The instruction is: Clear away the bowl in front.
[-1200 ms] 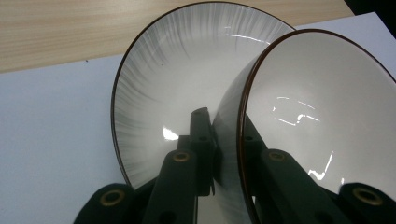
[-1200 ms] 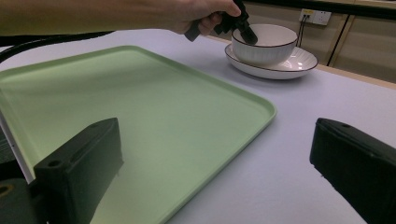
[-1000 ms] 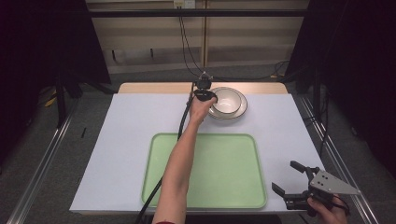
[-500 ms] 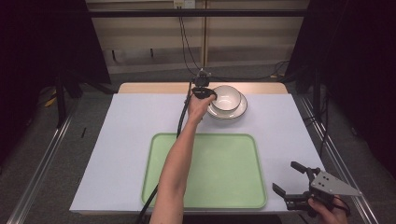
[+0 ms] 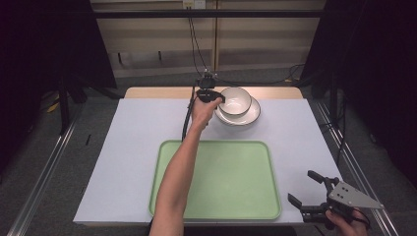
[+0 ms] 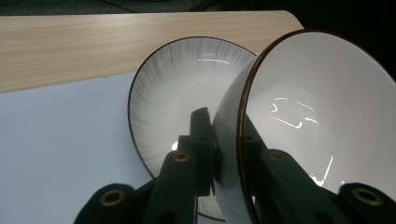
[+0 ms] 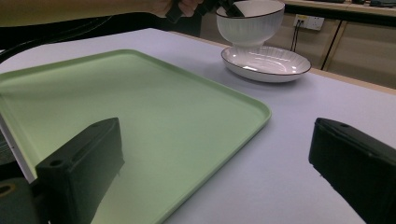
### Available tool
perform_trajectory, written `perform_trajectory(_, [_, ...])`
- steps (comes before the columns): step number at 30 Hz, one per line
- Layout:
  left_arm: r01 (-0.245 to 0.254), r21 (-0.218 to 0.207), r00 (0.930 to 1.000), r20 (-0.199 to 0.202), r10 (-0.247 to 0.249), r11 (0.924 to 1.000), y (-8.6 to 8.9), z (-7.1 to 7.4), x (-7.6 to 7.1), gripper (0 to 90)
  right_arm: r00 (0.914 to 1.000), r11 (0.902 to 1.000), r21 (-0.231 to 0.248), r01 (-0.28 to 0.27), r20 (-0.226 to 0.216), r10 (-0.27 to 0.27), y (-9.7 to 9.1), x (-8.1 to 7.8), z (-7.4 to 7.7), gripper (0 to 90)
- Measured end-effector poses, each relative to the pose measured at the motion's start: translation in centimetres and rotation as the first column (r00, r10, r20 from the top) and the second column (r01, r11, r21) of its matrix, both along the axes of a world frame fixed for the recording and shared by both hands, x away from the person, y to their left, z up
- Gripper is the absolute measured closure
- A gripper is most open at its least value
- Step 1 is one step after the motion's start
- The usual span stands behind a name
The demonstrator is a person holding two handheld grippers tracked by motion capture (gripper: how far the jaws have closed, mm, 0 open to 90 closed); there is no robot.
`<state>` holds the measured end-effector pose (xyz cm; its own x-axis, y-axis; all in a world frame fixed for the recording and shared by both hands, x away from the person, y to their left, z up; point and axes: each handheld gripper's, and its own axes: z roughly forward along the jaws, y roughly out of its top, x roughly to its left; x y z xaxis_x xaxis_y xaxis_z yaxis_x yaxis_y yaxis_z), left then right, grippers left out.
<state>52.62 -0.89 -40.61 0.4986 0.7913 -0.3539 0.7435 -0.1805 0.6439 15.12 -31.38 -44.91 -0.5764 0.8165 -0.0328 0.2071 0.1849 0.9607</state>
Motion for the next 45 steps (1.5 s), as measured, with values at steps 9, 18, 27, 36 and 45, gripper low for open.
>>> perform_trajectory(9, [0.01, 0.007, 0.9999, 0.008, -0.011, 0.9999, 0.7, 1.0, -0.6, 81.9, 1.0, 1.0, 0.002, 0.003, 0.004, -0.003, -0.1, 0.0, 0.0, 2.4])
perform_trajectory(18, [0.038, -0.001, 0.9988, 0.031, -0.038, 0.9993, 1.2, 2.7, -1.7, 81.9, 1.0, 1.0, 0.005, 0.008, 0.005, -0.008, -0.1, 0.0, 0.0, 2.4])
perform_trajectory(27, [0.075, -0.004, 0.9955, 0.058, -0.075, 0.9972, 0.7, 3.6, -3.1, 81.8, 1.0, 1.0, 0.007, 0.006, 0.007, -0.006, -0.1, -0.1, 0.0, 2.4])
perform_trajectory(36, [0.148, -0.009, 0.9866, 0.072, -0.147, 0.989, 0.6, 3.9, -4.6, 81.8, 0.9999, 0.9999, 0.003, 0.01, 0.009, -0.01, -0.1, -0.1, 0.0, 2.3])
perform_trajectory(45, [0.205, 0.0, 0.9771, 0.058, -0.205, 0.9788, 0.0, 3.8, -6.2, 81.8, 0.9999, 1.0, 0.002, 0.001, 0.014, -0.001, -0.1, -0.1, 0.1, 2.3])
